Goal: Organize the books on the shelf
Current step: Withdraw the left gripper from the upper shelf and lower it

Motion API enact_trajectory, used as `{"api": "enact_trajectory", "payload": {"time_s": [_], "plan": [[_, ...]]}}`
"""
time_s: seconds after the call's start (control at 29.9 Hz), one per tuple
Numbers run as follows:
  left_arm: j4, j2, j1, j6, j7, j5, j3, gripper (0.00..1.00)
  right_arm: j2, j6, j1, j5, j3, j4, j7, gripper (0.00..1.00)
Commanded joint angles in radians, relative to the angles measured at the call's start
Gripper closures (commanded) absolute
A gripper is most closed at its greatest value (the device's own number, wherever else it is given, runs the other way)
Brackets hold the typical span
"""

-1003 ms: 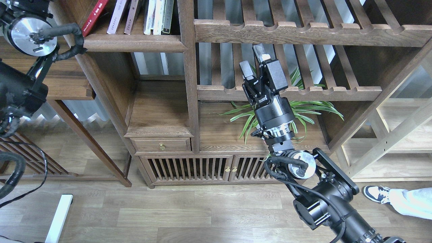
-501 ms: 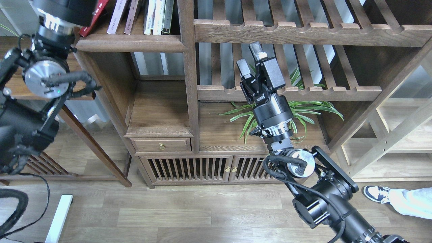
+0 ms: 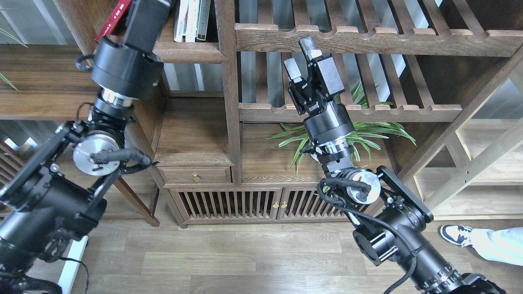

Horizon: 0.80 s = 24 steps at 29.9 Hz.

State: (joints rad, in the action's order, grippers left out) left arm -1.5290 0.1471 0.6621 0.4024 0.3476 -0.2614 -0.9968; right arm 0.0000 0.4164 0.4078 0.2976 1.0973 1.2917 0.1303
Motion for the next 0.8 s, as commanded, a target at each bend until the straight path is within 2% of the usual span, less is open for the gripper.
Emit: {"api": "enact_trajectory", "payload": {"time_s": [0.0,0.1,0.27,0.57,0.77], "plan": [[0.001,-0.006,-0.025,0.013,-0.001,-0.001,0.035,0.02,0.0,-0.004,0.005,0.0,0.004,-0.002,0.0,0.07],[0.001,-0.006,-0.058,0.035,-0.019,-0.001,0.063,0.02,0.0,-0.002,0.005,0.0,0.004,-0.002,0.0,0.07],[0.001,-0.006,-0.102,0.085,-0.078,-0.015,0.104,0.02,0.0,-0.004,0.005,0.0,0.006,-0.002,0.0,0.07],[0.007,-0.001,-0.11,0.086,-0.085,-0.016,0.148,0.02,0.0,-0.004,0.005,0.0,0.007,-0.002,0.0,0.07],[0.009,-0.006,-0.11,0.086,-0.113,-0.021,0.15,0.02,0.0,-0.004,0.005,0.0,0.007,-0.002,0.002,0.07]]}}
